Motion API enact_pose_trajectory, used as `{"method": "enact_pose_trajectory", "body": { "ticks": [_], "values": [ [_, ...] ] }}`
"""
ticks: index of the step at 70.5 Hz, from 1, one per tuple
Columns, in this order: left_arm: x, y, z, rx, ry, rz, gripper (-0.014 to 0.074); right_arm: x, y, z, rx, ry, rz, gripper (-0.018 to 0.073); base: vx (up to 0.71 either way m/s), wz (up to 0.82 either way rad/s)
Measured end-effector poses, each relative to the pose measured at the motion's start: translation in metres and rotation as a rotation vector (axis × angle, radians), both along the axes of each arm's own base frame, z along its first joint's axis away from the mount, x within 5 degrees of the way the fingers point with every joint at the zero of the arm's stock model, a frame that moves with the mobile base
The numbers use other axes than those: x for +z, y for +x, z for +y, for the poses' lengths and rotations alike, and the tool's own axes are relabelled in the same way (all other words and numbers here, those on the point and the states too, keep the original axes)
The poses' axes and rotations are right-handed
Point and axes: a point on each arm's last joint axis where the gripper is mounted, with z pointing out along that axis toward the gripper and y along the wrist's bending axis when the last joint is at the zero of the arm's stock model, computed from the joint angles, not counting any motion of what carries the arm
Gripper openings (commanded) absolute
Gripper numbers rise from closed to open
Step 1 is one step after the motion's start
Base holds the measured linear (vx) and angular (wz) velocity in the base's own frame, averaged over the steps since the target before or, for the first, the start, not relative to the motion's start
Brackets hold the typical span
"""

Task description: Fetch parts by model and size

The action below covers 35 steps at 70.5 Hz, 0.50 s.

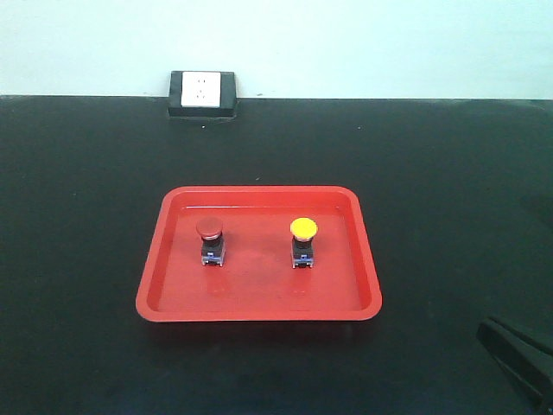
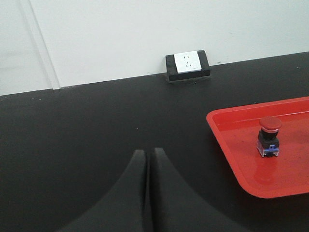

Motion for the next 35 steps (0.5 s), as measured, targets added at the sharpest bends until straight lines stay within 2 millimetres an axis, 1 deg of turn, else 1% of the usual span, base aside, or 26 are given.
{"method": "enact_pose_trajectory", "body": {
  "ticks": [35],
  "values": [
    [0.0000, 0.0000, 0.0000, 0.000, 0.000, 0.000, -0.0006, 0.0000, 0.0000, 0.0000, 0.000, 0.000, 0.000, -0.0002, 0.00, 0.00]
  ]
}}
